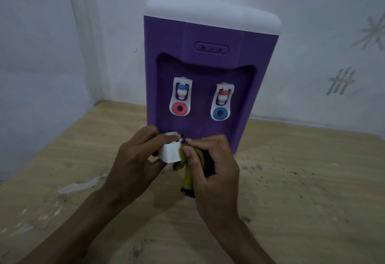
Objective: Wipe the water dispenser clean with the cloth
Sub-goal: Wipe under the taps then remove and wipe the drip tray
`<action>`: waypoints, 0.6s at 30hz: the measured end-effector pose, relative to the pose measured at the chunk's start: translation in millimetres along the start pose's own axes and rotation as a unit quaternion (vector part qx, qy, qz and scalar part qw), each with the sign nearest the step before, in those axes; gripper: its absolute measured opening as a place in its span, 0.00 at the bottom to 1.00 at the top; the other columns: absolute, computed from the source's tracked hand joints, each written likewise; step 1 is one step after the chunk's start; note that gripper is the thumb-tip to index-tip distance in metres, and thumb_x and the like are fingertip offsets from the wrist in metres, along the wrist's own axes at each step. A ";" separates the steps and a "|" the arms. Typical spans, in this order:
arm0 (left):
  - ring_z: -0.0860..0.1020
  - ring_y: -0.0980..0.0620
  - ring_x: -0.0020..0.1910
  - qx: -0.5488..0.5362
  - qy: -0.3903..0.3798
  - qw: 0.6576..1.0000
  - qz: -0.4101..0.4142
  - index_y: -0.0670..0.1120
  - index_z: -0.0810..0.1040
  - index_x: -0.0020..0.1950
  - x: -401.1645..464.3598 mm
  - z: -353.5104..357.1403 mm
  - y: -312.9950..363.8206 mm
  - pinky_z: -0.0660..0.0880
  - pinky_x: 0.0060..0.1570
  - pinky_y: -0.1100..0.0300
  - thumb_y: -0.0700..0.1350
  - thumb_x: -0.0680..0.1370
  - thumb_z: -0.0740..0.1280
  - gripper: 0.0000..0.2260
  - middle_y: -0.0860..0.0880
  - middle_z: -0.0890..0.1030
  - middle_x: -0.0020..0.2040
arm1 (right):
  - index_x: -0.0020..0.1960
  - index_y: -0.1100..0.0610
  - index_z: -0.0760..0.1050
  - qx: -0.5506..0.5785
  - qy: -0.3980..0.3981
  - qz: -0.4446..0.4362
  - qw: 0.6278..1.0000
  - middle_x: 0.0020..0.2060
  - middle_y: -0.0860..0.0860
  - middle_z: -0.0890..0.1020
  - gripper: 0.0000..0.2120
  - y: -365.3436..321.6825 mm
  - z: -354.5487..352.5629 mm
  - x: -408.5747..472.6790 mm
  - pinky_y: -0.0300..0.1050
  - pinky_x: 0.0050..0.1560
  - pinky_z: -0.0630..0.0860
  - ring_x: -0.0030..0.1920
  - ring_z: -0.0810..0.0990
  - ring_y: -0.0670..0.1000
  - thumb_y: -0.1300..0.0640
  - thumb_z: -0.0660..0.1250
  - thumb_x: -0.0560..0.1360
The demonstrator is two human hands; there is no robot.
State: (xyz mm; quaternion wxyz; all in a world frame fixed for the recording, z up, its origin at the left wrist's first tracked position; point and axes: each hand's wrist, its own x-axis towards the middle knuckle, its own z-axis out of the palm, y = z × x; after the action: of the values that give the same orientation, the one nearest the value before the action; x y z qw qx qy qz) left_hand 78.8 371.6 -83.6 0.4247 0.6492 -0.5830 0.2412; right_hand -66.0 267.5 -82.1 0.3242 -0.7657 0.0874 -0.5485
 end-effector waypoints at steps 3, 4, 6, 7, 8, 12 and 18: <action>0.71 0.61 0.47 0.006 0.007 1.000 0.018 0.39 0.83 0.61 -3.0 2.7 6.0 0.68 0.49 0.76 0.42 0.73 0.78 0.18 0.53 0.75 0.51 | 0.53 0.56 0.82 0.007 0.013 0.052 0.999 0.47 0.47 0.79 0.04 10.8 1.4 -3.5 0.44 0.47 0.78 0.49 0.81 0.48 0.58 0.69 0.81; 0.72 0.61 0.47 0.002 0.007 1.000 0.019 0.40 0.83 0.61 -3.3 3.7 6.3 0.69 0.48 0.75 0.42 0.73 0.78 0.18 0.53 0.76 0.51 | 0.53 0.56 0.82 0.010 0.017 0.061 0.998 0.47 0.46 0.79 0.04 12.4 2.0 -4.1 0.45 0.46 0.78 0.49 0.81 0.48 0.58 0.69 0.81; 0.75 0.57 0.45 -0.016 0.008 1.000 0.009 0.41 0.83 0.61 -3.8 5.1 3.5 0.70 0.46 0.73 0.43 0.73 0.77 0.17 0.51 0.77 0.50 | 0.53 0.55 0.82 0.031 0.023 0.063 0.997 0.46 0.45 0.80 0.04 8.6 2.7 -4.9 0.42 0.46 0.77 0.49 0.81 0.49 0.57 0.69 0.81; 0.76 0.55 0.45 -0.024 0.010 1.000 0.004 0.42 0.83 0.61 -4.0 4.7 2.0 0.72 0.45 0.70 0.45 0.74 0.76 0.16 0.50 0.78 0.49 | 0.52 0.55 0.82 0.040 0.022 0.057 0.997 0.46 0.45 0.79 0.04 4.7 3.4 -5.3 0.41 0.46 0.77 0.49 0.81 0.49 0.57 0.69 0.81; 0.77 0.53 0.45 -0.028 0.012 1.000 0.002 0.43 0.83 0.61 -4.6 3.7 0.7 0.73 0.43 0.68 0.46 0.75 0.74 0.16 0.50 0.78 0.49 | 0.52 0.55 0.82 0.042 0.020 0.051 0.998 0.46 0.44 0.79 0.03 1.2 4.7 -6.4 0.39 0.46 0.76 0.48 0.81 0.48 0.57 0.69 0.81; 0.78 0.53 0.47 -0.024 0.033 0.999 0.014 0.45 0.81 0.61 -7.6 3.9 1.7 0.74 0.43 0.66 0.47 0.75 0.73 0.15 0.48 0.79 0.50 | 0.52 0.54 0.81 0.015 0.030 0.076 0.997 0.45 0.43 0.79 0.03 6.7 9.2 -9.7 0.34 0.47 0.74 0.49 0.80 0.45 0.57 0.69 0.80; 0.81 0.51 0.48 -0.043 0.033 0.999 -0.006 0.40 0.83 0.59 -6.7 6.1 3.6 0.78 0.43 0.59 0.50 0.77 0.71 0.16 0.46 0.81 0.49 | 0.52 0.56 0.83 0.020 0.031 0.021 0.999 0.46 0.46 0.80 0.03 -0.9 3.0 -8.6 0.35 0.48 0.75 0.49 0.81 0.46 0.58 0.71 0.79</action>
State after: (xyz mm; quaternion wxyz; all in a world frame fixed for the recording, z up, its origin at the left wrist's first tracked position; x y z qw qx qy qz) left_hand 72.9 370.3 -91.3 0.4723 0.6255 -0.5751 0.2346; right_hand -66.7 273.6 -88.9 0.3481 -0.7400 0.1023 -0.5664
